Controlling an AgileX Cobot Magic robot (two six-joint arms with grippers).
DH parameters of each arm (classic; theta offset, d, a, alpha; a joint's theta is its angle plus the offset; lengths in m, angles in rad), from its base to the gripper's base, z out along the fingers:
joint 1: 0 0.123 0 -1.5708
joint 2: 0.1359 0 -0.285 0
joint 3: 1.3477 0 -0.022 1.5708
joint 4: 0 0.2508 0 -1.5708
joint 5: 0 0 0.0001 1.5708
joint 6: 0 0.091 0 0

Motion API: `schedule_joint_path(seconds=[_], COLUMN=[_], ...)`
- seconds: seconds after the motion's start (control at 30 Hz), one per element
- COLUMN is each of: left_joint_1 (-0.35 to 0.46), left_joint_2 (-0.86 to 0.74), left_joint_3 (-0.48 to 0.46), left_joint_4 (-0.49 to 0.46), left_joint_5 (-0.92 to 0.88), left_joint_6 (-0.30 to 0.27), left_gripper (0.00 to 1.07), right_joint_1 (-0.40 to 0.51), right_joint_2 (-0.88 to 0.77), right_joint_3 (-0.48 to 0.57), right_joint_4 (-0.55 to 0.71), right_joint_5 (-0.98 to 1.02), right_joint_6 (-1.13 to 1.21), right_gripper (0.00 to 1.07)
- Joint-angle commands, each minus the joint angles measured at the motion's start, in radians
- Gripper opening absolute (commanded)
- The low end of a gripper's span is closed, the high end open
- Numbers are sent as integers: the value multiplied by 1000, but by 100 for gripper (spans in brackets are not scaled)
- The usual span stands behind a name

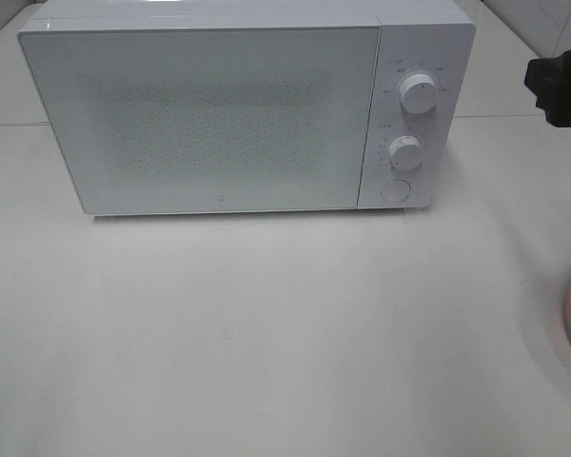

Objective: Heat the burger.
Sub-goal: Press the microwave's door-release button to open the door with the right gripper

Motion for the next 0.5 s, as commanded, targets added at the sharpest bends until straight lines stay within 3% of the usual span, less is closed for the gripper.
schedule_joint_path(seconds=[0.03,0.1,0.27,0.5], left_joint_1=[0,0,0,0], left_joint_2=[-11,-11,-11,-11], left_joint_3=[1,1,1,1], left_joint_4=[-6,-6,-6,-6], left_joint_5=[-17,-17,-17,-17], left_joint_6=[-1,-1,-1,-1], left_gripper=[100,100,100,100], right_joint_1=[-2,-2,9,157], right_joint_2=[16,71,108,155], right_joint_3=[2,38,74,132], right_joint_4=[-10,-5,32,253], right_joint_5=[-42,-162,-250,-381], right_joint_6=[-1,-25,-38,-262], right_gripper=[75,75,75,75])
